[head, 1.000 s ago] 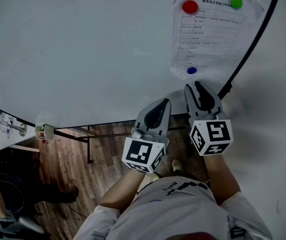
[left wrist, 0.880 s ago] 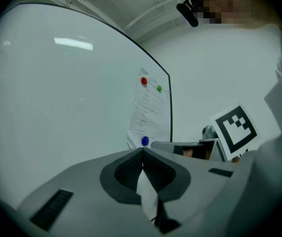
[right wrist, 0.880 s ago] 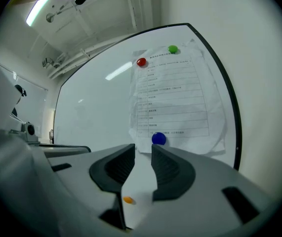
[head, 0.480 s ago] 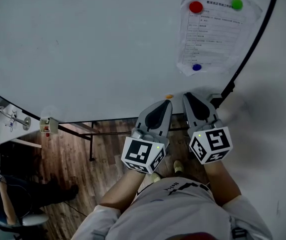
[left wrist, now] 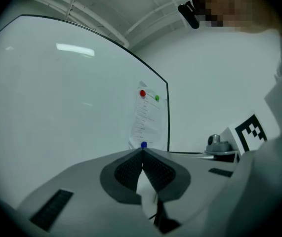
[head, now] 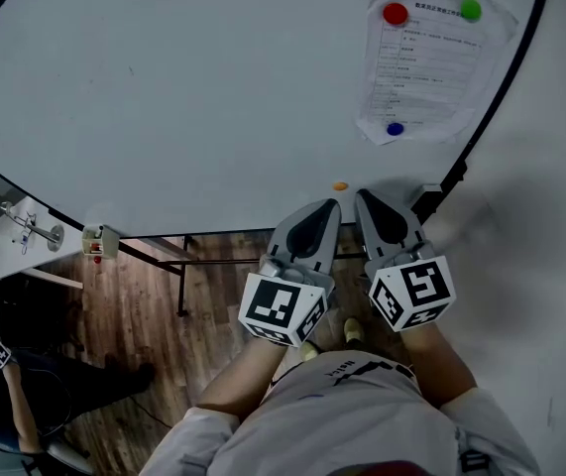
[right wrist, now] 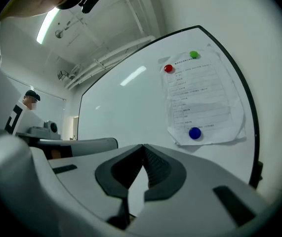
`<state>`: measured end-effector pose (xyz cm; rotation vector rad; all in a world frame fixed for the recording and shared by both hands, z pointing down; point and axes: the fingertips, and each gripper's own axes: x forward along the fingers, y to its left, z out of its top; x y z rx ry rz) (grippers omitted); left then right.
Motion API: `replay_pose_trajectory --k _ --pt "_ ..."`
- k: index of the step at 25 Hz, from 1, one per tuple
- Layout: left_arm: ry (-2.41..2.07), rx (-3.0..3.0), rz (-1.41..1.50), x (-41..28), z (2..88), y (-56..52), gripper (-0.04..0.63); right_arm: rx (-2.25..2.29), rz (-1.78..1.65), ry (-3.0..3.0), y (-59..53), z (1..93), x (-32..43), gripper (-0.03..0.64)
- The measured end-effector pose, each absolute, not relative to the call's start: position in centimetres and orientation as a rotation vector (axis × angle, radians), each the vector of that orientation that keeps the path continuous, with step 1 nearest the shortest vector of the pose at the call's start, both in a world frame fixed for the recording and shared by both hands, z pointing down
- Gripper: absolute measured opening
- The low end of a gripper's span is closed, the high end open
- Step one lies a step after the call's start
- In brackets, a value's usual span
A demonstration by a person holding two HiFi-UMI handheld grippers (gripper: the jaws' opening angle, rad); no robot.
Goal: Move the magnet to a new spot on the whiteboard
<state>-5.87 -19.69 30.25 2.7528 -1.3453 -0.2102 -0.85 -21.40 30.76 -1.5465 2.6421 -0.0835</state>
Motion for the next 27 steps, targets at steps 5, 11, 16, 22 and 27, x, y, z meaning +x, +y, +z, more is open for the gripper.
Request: replay_pose_trajectory --k 5,11,16,22,27 --pt "-1.355 2.746 -0.205 -6.31 30.41 -19.36 0.011 -1.535 -0.095 2.649 -20.93 31.14 -1.37 0.014" --pt "-1.36 2.744 -0.204 -6.4 30.46 -19.41 0.011 -1.525 -0.102 2.648 -20.85 31.21 -1.46 0.014" --pt "-1.367 2.739 -0.216 -6.43 30.44 -19.61 0.011 -1.527 -0.1 2.649 -20.99 31.34 -1.34 0.014" --pt "-1.37 2.734 -0.218 -6.2 30.46 -19.93 0.011 -1.522 -0.103 2.654 -21.32 31.37 -1.17 0.014" --pt "-1.377 2.729 -0.223 -5.85 30.42 -20.21 0.011 -1.513 -0.102 2.659 -21.62 31.32 -0.87 0.014"
